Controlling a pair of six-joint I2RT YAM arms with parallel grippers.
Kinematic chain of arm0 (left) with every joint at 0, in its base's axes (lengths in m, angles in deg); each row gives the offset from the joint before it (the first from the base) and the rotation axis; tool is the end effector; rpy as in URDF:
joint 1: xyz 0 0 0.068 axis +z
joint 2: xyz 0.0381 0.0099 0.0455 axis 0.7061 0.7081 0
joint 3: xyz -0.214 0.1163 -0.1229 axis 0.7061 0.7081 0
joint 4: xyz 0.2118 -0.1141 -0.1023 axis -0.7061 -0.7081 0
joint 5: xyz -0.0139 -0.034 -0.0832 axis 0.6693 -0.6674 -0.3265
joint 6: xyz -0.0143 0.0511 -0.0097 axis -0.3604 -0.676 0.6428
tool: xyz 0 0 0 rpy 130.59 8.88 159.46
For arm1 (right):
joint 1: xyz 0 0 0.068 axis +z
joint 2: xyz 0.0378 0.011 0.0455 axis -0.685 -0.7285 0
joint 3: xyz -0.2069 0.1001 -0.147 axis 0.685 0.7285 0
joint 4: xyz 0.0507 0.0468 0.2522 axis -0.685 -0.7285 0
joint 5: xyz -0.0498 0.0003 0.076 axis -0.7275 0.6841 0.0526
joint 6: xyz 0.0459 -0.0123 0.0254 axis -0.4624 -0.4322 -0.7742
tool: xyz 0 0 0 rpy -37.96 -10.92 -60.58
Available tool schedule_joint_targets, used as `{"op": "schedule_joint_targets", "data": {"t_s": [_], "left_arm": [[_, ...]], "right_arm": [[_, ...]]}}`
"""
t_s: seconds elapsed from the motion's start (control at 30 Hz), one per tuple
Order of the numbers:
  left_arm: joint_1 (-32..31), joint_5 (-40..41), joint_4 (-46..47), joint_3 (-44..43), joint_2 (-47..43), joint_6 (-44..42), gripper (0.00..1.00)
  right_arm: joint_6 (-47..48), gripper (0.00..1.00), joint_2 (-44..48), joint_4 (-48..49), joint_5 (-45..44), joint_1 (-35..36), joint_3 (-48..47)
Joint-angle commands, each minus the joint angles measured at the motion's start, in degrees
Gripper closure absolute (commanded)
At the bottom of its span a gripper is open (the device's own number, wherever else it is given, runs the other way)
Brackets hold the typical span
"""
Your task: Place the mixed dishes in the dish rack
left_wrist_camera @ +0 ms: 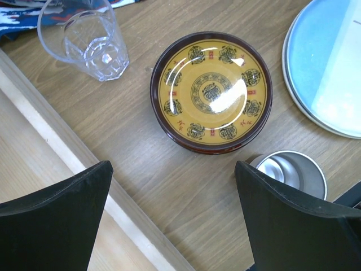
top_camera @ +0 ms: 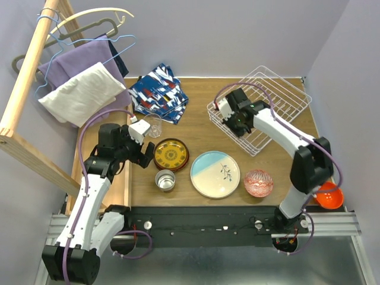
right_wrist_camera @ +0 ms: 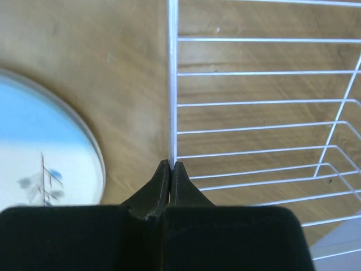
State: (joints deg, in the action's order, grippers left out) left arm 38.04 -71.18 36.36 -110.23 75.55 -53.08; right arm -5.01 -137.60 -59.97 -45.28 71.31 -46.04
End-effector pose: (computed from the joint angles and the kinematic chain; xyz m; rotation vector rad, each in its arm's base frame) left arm 0.1714 -0.0353 0.2906 0.6587 2.0916 -0.3761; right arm 0.3386 0.1764 0.2594 -1.0042 2.4939 -0.0851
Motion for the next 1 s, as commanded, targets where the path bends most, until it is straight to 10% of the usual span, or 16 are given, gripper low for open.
{"op": "schedule_joint_targets", "data": {"t_s": [0.0, 0.53, 0.97], "left_arm": [[-0.33, -3.83, 3.1, 0.85, 0.35, 0.67, 0.01], [-0.68, -4.36, 2.05, 1.12, 0.7, -1.52, 0.01], [-0.51, -3.39, 1.43, -0.91, 2.81, -1.96, 0.01]], "right_arm": [[20.51, 0.99, 12.78, -2.78, 3.91, 0.4, 14.6], [60.85, 0.99, 19.14, 1.19, 9.01, -4.69, 22.21], [66.06, 0.99, 16.84, -1.36, 10.33, -11.99, 20.88]]}}
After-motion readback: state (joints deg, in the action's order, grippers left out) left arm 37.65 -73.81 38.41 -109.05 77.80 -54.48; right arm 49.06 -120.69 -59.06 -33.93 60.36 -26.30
